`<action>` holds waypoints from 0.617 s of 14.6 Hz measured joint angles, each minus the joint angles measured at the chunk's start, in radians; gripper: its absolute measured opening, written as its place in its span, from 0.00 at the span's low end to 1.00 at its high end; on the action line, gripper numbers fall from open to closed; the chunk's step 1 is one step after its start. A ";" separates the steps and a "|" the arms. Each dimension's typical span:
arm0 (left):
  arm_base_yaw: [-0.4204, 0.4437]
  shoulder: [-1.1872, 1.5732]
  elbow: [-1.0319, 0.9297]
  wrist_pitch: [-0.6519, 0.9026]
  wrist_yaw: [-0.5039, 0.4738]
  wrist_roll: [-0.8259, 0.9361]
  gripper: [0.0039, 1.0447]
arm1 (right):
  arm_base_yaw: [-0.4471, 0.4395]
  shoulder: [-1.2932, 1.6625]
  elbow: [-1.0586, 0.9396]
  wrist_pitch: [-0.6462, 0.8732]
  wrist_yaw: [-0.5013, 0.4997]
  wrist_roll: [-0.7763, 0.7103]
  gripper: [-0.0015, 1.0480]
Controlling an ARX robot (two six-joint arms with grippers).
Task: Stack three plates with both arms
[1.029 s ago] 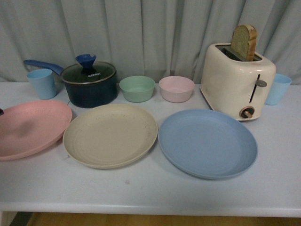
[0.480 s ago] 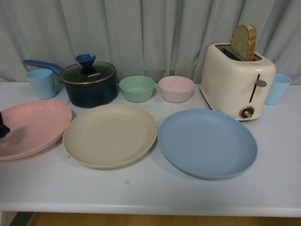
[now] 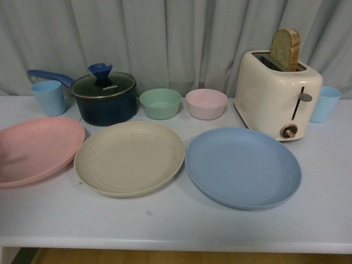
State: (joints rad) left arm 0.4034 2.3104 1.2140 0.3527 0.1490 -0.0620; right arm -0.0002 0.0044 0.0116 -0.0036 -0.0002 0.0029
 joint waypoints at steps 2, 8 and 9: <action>0.029 -0.058 0.003 -0.020 0.043 -0.019 0.03 | 0.000 0.000 0.000 0.000 0.000 0.000 0.94; 0.085 -0.404 -0.125 -0.069 0.068 0.056 0.03 | 0.000 0.000 0.000 0.000 0.000 0.000 0.94; 0.026 -0.488 -0.169 -0.056 0.099 0.054 0.03 | 0.000 0.000 0.000 0.000 0.000 0.000 0.94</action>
State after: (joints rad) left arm 0.4290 1.8221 1.0454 0.2962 0.2481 -0.0082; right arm -0.0002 0.0044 0.0116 -0.0036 -0.0002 0.0029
